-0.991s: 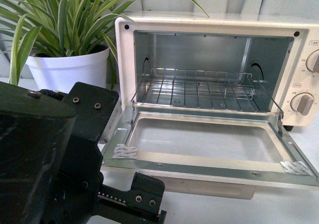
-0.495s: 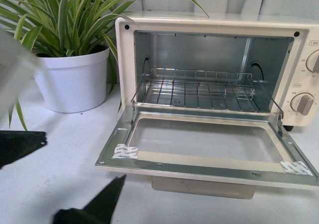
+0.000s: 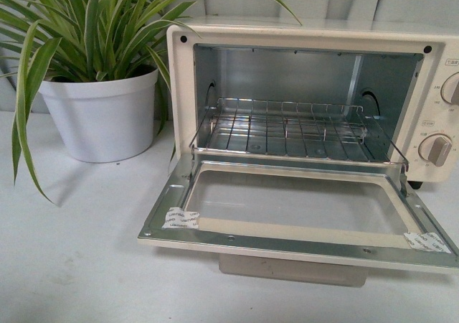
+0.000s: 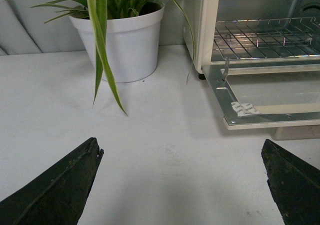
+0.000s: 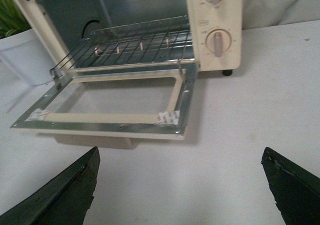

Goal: Open oven

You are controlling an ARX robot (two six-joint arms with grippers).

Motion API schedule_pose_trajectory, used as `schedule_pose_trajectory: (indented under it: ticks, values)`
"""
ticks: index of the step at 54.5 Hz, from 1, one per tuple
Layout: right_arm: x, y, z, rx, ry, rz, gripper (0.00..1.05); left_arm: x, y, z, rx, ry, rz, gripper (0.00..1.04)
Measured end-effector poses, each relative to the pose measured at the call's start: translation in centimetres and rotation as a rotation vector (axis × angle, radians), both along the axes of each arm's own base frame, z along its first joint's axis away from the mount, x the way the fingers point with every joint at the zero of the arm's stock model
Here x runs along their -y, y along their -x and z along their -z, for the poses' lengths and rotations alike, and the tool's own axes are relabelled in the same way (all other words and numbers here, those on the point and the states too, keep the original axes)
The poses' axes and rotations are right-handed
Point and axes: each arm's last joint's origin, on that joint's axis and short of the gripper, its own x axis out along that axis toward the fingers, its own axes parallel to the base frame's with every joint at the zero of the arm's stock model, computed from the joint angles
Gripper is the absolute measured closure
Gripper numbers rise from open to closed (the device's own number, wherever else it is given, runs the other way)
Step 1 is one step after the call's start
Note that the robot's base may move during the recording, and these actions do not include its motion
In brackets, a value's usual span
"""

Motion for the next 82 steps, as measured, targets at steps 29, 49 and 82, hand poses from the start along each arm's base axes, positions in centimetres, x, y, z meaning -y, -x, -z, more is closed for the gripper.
schedule_pose_trajectory:
  ticks: [29,49,82]
  values:
    - [1.0,0.0,0.5,0.168,0.188,0.198,0.75,-2.8,0.5,0.8,0.067,0.085,-0.111,0.72]
    - [1.0,0.0,0.5,0.168,0.198,0.197,1.04,-4.7,0.5,0.9,0.066,0.086,-0.101,1.01]
    - [1.0,0.0,0.5,0.168,0.199,0.197,0.69,-5.0,0.5,0.9,0.067,0.086,-0.126,0.64]
